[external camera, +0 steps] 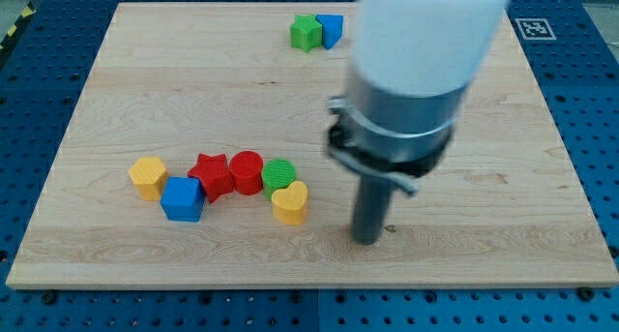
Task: Slide the yellow heart along with green circle slightly up
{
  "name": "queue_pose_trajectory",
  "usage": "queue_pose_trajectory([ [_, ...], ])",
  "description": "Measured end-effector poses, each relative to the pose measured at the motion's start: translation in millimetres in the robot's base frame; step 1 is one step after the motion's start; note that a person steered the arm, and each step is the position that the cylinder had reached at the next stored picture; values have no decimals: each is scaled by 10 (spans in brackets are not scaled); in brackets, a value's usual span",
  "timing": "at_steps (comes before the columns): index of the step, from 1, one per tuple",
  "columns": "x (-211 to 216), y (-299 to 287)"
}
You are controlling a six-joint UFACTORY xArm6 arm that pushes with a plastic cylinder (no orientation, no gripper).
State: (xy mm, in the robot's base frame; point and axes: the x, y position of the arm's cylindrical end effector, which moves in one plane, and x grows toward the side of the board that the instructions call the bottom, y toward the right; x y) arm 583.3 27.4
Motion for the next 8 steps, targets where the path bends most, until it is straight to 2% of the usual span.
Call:
queue_pose_trajectory([
  [1,3,-975],
  [2,-248,-1103],
  [3,-343,-697],
  [5,51,-681],
  [6,88,-404],
  [7,89,-261],
  [8,-186,-231],
])
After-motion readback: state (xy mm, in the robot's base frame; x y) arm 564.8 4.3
